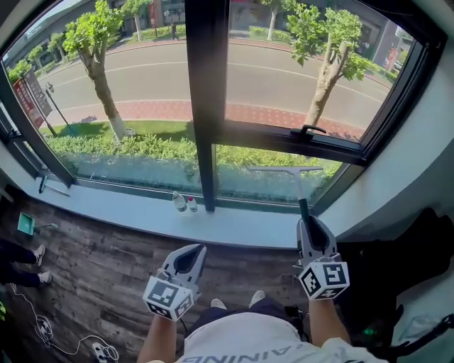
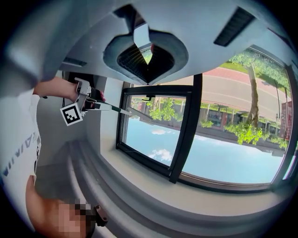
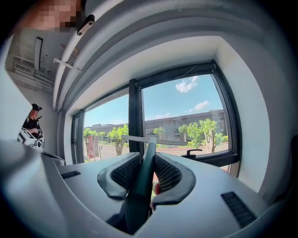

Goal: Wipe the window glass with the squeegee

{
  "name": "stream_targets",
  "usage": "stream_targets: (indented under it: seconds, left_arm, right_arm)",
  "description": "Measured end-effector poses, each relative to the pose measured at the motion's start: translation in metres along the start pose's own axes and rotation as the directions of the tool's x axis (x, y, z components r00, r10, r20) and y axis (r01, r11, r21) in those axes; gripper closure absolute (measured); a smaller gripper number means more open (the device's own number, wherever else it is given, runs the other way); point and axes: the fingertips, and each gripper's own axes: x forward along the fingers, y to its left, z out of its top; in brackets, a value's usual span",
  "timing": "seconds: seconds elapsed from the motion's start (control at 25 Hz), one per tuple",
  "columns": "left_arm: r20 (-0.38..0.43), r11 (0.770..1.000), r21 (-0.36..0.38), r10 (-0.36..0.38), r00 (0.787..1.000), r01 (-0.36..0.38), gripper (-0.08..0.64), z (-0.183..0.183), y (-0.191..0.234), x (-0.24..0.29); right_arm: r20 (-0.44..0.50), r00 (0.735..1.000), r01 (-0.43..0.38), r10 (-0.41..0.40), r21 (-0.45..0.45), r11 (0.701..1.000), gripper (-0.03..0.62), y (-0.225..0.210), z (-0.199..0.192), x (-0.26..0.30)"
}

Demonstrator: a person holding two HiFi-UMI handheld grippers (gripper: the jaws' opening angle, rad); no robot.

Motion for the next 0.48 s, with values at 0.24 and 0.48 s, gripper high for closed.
stream_targets:
  seconds: [0.24, 0.48]
  left_arm:
    - [0.012, 0.999, 0.032, -0.005, 1.000, 0.005, 0.545, 0.013, -0.038, 0.023]
    - [0.013, 0.999, 0.040, -0.021, 1.000, 0.021, 0.545, 0.017, -0.091, 0.063]
  right_arm:
    - [0.033, 0.999, 0.006, -0.006, 0.002, 1.000, 0.492, -0.038, 0.013, -0.019]
    - [0.046, 0.999, 0.022, -0.022, 0.007, 1.000, 0.492, -0.099, 0.022, -0.042]
